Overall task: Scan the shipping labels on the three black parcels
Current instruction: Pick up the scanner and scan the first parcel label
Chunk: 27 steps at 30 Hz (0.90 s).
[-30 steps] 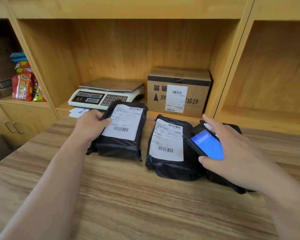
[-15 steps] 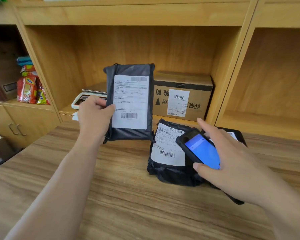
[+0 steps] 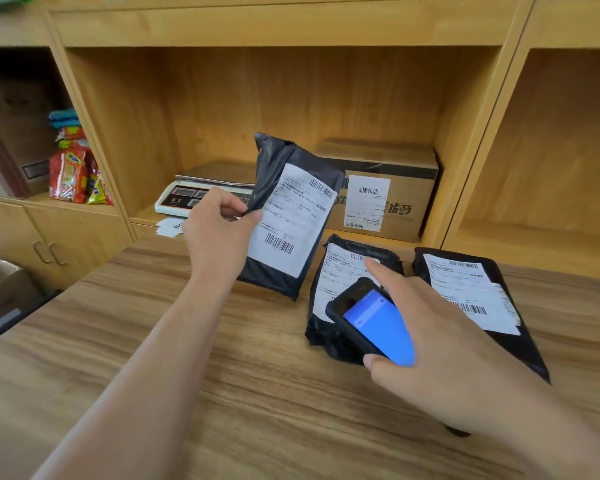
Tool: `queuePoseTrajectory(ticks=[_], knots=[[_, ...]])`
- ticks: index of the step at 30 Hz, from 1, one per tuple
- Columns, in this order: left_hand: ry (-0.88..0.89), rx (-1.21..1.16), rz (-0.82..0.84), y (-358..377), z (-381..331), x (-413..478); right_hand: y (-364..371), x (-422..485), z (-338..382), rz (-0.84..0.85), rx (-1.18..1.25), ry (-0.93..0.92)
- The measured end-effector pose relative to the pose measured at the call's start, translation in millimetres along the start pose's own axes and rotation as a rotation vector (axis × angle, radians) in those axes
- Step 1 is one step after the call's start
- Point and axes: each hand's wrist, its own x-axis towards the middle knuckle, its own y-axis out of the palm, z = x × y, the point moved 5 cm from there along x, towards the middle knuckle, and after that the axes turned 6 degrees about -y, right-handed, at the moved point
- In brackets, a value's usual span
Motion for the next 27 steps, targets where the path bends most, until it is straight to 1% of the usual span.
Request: queuePoseTrajectory(ticks=[6, 19, 27], knots=[[-0.029, -0.017, 0.009, 1.4, 1.9, -0.7, 1.1, 1.0, -6.2, -0.016, -0.029, 0.038], [-0.04, -0.056, 0.027, 2.3, 1.9, 0.7, 3.3, 1.3, -8.3, 0.036, -0.053, 0.062], [-0.022, -0.045, 0.042, 2.3, 2.6, 1.9, -3.7, 2.0, -12.5, -0.083, 0.021, 0.084]])
